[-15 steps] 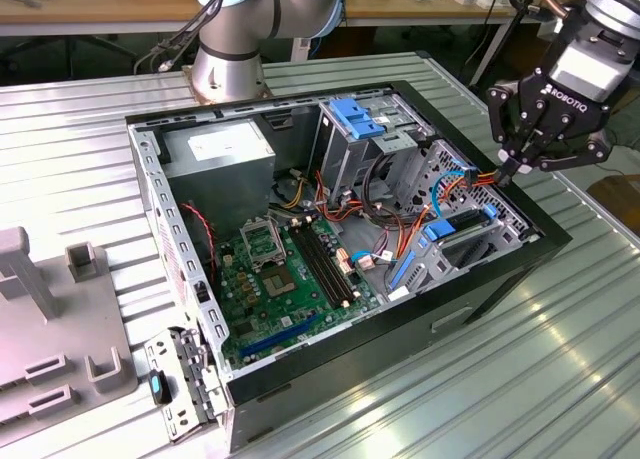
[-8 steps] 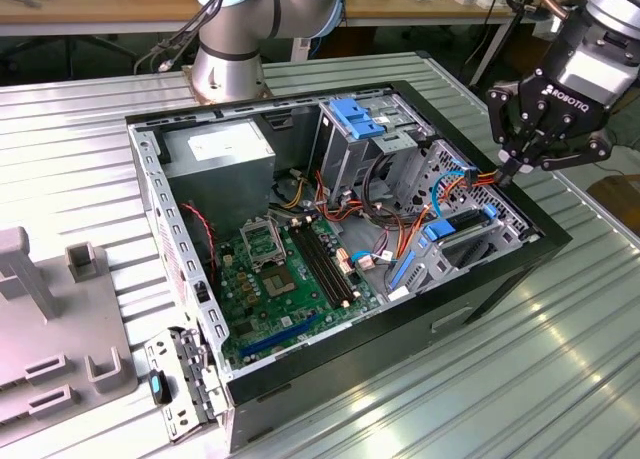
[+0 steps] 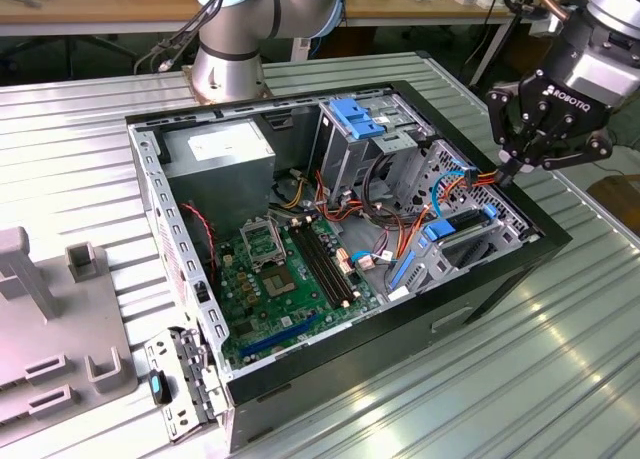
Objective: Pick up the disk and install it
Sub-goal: 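Insert the first disk wire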
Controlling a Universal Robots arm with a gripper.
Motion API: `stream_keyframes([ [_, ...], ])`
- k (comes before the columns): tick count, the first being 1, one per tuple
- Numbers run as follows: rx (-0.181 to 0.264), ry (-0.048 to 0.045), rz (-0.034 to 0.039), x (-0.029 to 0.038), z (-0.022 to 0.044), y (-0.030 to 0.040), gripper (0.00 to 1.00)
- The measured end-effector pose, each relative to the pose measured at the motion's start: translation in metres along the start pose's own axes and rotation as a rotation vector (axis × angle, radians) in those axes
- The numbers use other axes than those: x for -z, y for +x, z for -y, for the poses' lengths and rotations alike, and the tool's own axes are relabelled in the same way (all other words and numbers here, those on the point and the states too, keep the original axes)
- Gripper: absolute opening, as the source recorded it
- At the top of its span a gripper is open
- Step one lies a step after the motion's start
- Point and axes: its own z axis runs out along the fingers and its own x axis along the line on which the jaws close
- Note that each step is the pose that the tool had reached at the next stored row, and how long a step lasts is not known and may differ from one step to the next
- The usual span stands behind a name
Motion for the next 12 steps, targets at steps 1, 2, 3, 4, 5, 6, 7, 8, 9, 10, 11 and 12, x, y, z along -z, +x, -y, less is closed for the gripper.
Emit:
stream_keyframes([
  [1, 0.014, -0.0002, 0.0002, 0.0, 0.0003, 0.0002, 0.11],
  [2, 0.024, -0.0004, 0.0002, 0.0, 0.0003, 0.0002, 0.11],
  [3, 0.034, -0.0005, 0.0003, 0.0, 0.0005, 0.0003, 0.11],
  [4, 0.054, -0.0007, 0.0005, 0.0, 0.0011, 0.0007, 0.11],
  [5, 0.069, -0.0009, 0.0007, 0.0, 0.0015, 0.0009, 0.11],
  [6, 0.077, -0.0011, 0.0007, 0.0, 0.0017, 0.0011, 0.11],
  [7, 0.086, -0.0012, 0.0008, 0.0, 0.002, 0.0012, 0.11],
  [8, 0.098, -0.0014, 0.001, -0.0001, 0.0023, 0.0014, 0.11],
  [9, 0.114, -0.0016, 0.0011, -0.0001, 0.0024, 0.0014, 0.11],
  [10, 0.124, -0.0018, 0.0011, -0.0001, 0.0024, 0.0015, 0.11],
  [11, 0.132, -0.0019, 0.0012, -0.0001, 0.0025, 0.0015, 0.11],
  [12, 0.148, -0.0021, 0.0014, -0.0002, 0.0025, 0.0015, 0.11],
])
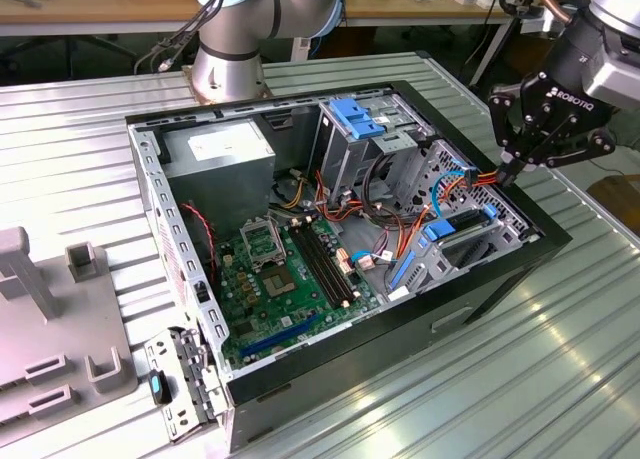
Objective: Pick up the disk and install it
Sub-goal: 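Insert the first disk wire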
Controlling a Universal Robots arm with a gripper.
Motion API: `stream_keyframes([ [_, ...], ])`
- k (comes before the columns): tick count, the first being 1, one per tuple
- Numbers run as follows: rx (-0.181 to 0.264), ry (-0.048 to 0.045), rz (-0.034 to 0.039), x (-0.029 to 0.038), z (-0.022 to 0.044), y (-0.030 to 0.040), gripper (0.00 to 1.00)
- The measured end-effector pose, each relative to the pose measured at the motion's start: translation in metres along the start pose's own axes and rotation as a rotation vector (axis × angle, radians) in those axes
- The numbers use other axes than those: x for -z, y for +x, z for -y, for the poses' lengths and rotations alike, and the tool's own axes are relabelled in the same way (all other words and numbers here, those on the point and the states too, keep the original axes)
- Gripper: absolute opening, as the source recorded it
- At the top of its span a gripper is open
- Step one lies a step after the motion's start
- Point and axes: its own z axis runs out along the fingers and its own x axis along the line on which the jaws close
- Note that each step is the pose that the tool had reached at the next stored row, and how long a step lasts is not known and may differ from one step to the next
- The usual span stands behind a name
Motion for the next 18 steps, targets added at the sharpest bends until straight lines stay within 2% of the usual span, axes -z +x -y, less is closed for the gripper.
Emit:
stream_keyframes([
  [3, 0.043, -0.0006, 0.0004, 0.0, 0.0, 0.0, 0.11],
  [15, 0.124, -0.0017, 0.0012, -0.0001, 0.0001, 0.0001, 0.11],
  [18, 0.169, -0.0023, 0.0016, -0.0001, 0.0002, 0.0001, 0.11],
])
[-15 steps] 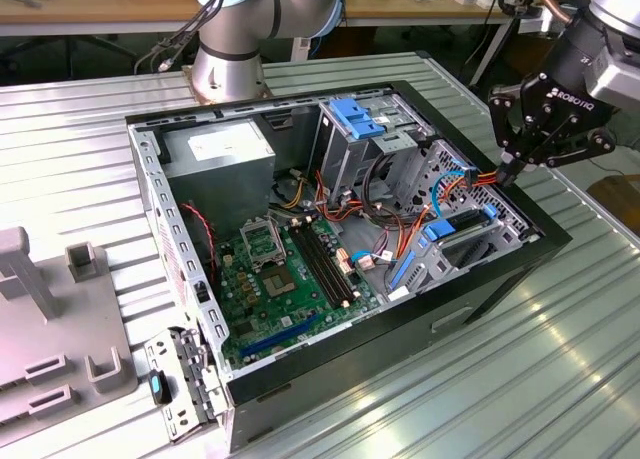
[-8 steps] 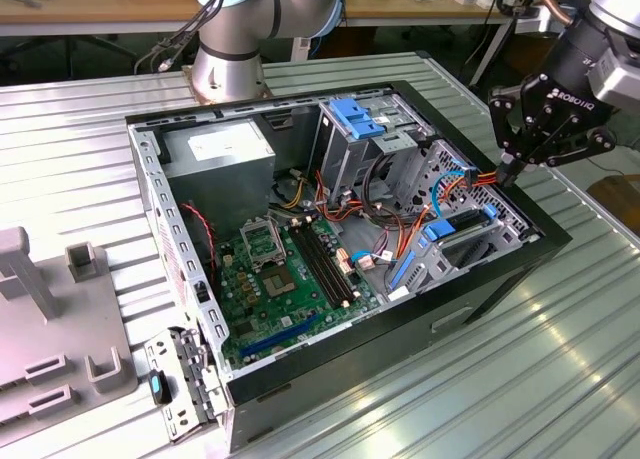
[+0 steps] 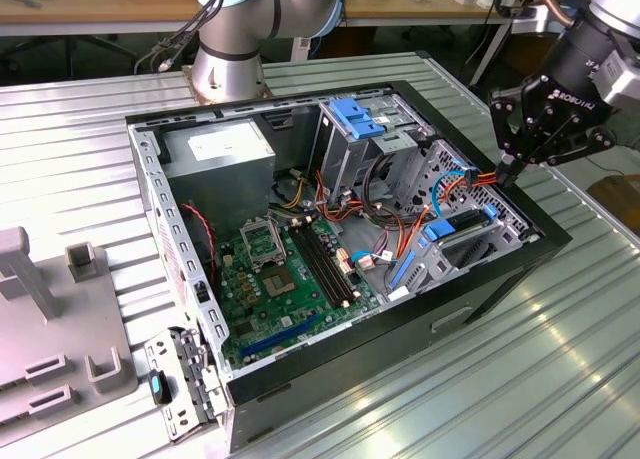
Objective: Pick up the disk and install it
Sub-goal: 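Insert the first disk wire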
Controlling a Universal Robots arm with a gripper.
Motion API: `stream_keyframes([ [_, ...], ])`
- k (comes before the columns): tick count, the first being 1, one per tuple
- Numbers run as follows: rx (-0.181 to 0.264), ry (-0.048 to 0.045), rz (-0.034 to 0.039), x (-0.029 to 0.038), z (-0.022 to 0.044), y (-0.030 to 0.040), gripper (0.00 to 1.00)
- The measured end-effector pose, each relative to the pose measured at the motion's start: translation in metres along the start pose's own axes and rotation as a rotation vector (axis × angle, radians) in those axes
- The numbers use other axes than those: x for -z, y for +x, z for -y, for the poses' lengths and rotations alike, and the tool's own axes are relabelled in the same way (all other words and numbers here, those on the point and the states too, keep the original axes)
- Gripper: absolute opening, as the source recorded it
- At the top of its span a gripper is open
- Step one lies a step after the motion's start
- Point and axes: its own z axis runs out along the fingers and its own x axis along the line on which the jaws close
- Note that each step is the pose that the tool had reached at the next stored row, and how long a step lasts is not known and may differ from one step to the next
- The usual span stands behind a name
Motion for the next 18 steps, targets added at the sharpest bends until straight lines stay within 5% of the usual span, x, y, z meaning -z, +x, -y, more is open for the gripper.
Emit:
stream_keyframes([
  [9, 0.063, -0.0009, 0.0007, -0.0002, 0.0057, 0.0066, 0.11],
  [18, 0.093, -0.0019, 0.0015, -0.0013, 0.0291, 0.0322, 0.11],
])
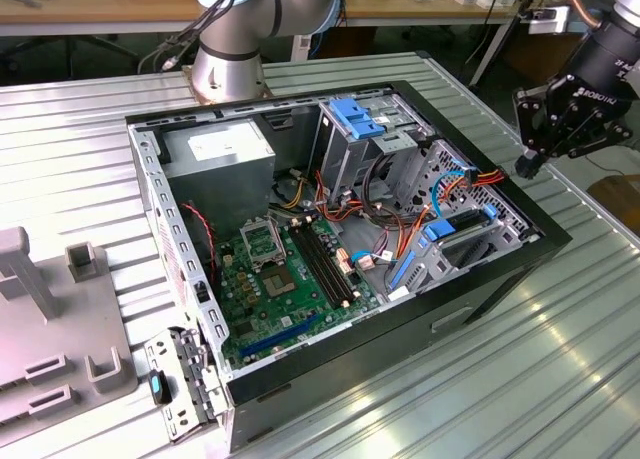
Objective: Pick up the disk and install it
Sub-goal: 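Insert the first disk wire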
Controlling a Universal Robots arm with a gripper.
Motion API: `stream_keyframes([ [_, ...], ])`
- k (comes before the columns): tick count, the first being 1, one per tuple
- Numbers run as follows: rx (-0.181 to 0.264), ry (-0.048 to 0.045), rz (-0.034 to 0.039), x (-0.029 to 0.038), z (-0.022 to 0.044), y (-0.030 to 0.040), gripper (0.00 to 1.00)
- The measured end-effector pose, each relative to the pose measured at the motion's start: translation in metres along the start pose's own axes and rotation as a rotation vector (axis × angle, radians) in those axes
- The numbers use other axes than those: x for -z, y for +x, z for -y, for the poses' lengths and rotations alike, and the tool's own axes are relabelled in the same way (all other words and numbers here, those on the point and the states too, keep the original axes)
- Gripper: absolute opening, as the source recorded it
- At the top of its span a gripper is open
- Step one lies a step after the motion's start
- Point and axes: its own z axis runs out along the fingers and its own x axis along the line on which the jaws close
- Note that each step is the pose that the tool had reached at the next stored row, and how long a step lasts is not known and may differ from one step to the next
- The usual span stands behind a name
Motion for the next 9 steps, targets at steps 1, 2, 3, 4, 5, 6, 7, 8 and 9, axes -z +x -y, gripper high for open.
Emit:
stream_keyframes([
  [1, 0.003, 0.0, 0.0001, -0.0001, 0.0014, 0.002, 0.11],
  [2, 0.006, -0.0002, 0.0001, -0.0001, 0.0028, 0.0038, 0.11],
  [3, 0.014, -0.0002, 0.0003, -0.0003, 0.0058, 0.0078, 0.11],
  [4, 0.02, -0.0003, 0.0003, -0.0003, 0.0073, 0.0097, 0.11],
  [5, 0.029, -0.0004, 0.0004, -0.0004, 0.0079, 0.0104, 0.11],
  [6, 0.059, -0.0008, 0.0006, -0.0005, 0.0082, 0.0108, 0.11],
  [7, 0.075, -0.0011, 0.0008, -0.0006, 0.0082, 0.011, 0.11],
  [8, 0.094, -0.0015, 0.0009, -0.0006, 0.0083, 0.0111, 0.11],
  [9, 0.123, -0.002, 0.0011, -0.0007, 0.0084, 0.0113, 0.11],
])
